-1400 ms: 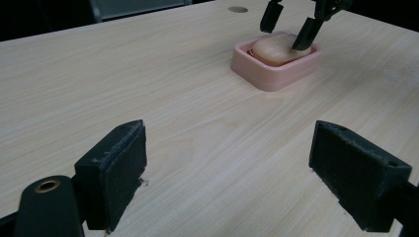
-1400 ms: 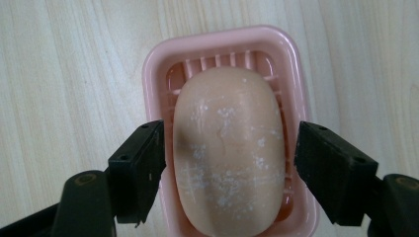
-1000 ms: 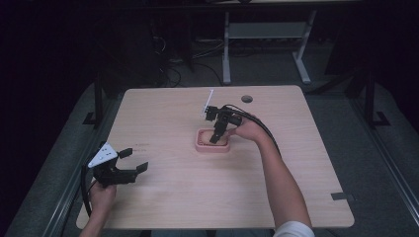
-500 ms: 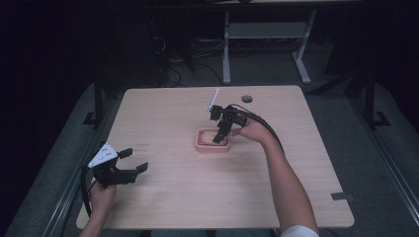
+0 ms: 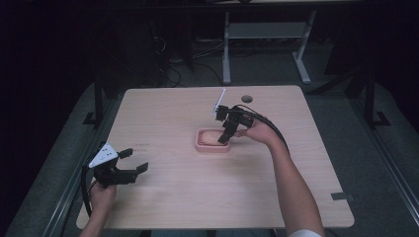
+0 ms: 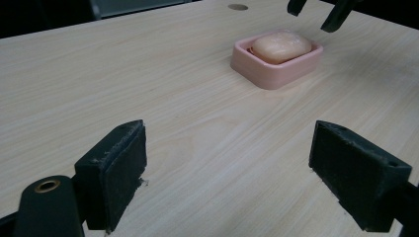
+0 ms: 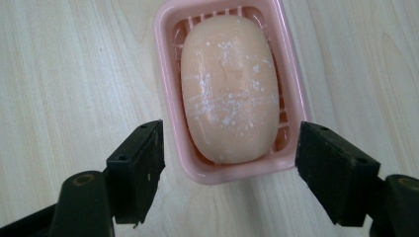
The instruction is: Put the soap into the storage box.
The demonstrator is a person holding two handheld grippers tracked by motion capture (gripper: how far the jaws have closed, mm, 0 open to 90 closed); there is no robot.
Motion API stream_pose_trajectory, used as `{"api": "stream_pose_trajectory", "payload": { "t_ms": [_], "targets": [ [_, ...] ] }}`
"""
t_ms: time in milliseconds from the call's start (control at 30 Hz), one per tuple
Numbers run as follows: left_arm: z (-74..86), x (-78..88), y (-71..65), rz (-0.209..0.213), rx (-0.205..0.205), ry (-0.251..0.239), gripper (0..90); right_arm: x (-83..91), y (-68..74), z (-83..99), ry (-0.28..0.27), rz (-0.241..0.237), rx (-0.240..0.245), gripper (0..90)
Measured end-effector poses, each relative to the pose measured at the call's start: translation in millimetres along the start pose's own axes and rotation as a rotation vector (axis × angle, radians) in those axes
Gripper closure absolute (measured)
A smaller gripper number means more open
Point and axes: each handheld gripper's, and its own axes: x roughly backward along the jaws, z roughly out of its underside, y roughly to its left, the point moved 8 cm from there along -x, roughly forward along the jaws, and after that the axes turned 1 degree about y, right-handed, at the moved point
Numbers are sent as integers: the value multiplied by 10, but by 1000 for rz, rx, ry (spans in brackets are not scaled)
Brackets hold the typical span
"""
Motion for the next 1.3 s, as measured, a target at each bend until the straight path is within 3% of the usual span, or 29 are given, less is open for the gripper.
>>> {"api": "stream_pose_trajectory", "payload": {
  "t_ms": [1300],
  "targets": [
    [7, -9, -12, -2, -1, 5, 143, 115, 155, 435, -21, 15, -46, 268]
  ]
}}
